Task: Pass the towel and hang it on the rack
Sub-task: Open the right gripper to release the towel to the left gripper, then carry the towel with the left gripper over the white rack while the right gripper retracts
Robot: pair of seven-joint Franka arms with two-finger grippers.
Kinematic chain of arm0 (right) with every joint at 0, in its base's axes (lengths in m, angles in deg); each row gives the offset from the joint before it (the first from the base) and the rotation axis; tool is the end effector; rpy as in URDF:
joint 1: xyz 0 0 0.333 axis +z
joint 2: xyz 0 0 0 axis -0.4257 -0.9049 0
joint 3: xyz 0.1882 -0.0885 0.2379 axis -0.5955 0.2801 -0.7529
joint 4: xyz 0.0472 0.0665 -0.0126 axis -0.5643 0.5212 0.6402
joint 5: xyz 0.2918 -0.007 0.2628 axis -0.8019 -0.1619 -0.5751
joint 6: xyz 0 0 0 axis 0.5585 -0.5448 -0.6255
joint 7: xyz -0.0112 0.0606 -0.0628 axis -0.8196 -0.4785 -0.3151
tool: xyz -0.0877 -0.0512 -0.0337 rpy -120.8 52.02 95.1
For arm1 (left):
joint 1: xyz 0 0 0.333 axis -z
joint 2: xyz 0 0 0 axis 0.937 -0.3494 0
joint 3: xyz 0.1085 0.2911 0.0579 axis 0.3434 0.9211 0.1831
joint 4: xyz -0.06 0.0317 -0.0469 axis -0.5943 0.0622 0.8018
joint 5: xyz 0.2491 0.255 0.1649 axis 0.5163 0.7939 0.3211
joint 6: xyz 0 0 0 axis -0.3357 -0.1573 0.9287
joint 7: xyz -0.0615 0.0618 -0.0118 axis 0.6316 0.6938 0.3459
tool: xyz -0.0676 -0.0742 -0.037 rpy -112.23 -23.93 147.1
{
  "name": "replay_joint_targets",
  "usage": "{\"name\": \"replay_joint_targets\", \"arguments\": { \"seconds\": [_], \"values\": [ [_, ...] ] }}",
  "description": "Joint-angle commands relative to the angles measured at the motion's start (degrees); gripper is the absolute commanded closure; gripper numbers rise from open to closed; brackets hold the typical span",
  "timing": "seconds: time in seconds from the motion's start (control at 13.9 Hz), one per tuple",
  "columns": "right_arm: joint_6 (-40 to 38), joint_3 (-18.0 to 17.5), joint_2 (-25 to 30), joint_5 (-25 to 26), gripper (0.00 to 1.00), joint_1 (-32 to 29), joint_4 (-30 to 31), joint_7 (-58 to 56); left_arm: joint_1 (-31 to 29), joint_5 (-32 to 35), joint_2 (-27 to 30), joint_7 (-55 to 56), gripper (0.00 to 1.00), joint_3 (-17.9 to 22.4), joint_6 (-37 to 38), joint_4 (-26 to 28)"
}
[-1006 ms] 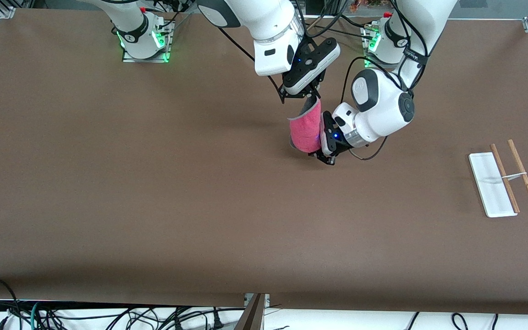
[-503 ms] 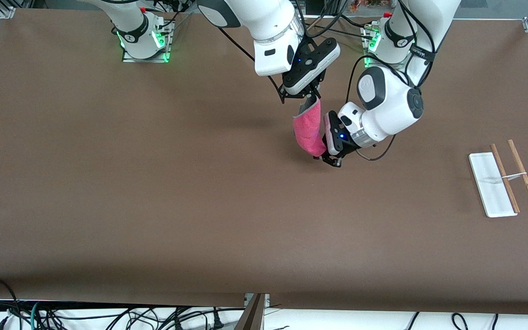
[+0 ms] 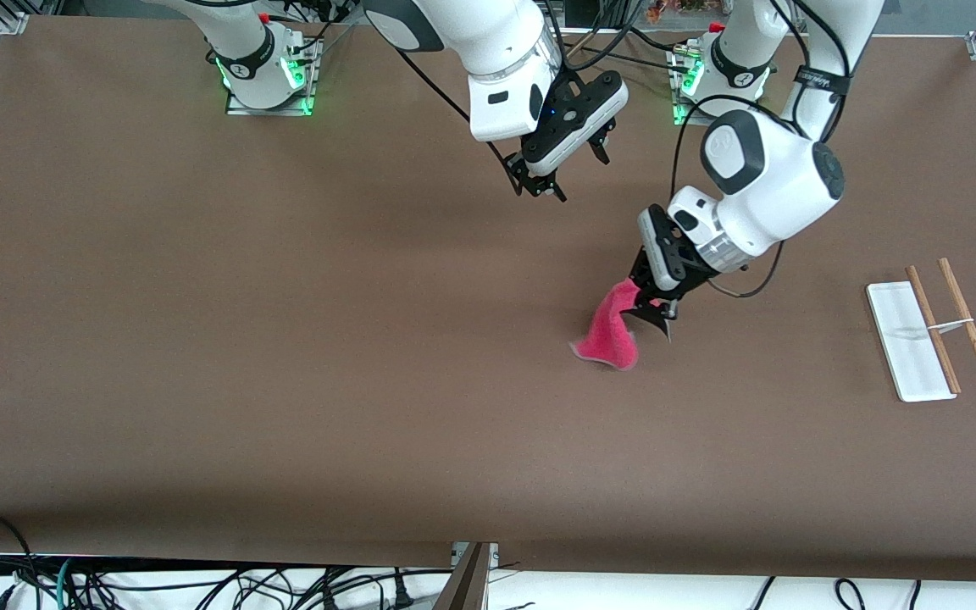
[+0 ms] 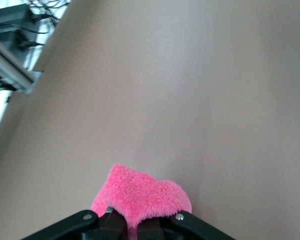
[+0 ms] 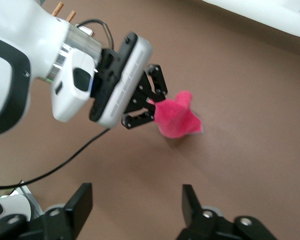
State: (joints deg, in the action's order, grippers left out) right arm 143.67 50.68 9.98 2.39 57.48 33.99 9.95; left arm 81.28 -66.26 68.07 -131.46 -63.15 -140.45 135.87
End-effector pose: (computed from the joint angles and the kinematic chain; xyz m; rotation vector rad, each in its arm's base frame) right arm 0.4735 0.5695 0.5742 -2.5766 -0.8252 -0.4056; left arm 0.5619 -0.1888 0.3465 2.1294 -1.8200 0.7690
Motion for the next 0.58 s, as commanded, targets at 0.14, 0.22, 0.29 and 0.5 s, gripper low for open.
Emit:
{"name": "replay_joint_targets", "arguments": {
  "seconds": [0.14,0.22,0.29,0.5],
  "values": [
    [-0.75,0.36,0.68,-0.85,0.00,-3.28,-0.02,-0.11,-8.29,4.77,5.05,-0.06,1.00,1.11,4.11,2.11],
    [-0.75,0.36,0.68,-0.76,0.00,-4.24,-0.02,-0.02,-10.31,6.79,5.75,-0.06,1.00,1.82,5.52,1.76],
    [-0.75,0.45,0.68,-0.76,0.00,-5.21,-0.02,-0.11,-12.24,7.42,6.54,0.02,1.00,2.95,7.62,1.41],
    [-0.75,0.63,0.77,-0.15,0.00,-8.55,-0.02,-1.17,-12.79,7.78,8.13,0.46,1.00,11.20,16.40,-0.17]
  ]
}}
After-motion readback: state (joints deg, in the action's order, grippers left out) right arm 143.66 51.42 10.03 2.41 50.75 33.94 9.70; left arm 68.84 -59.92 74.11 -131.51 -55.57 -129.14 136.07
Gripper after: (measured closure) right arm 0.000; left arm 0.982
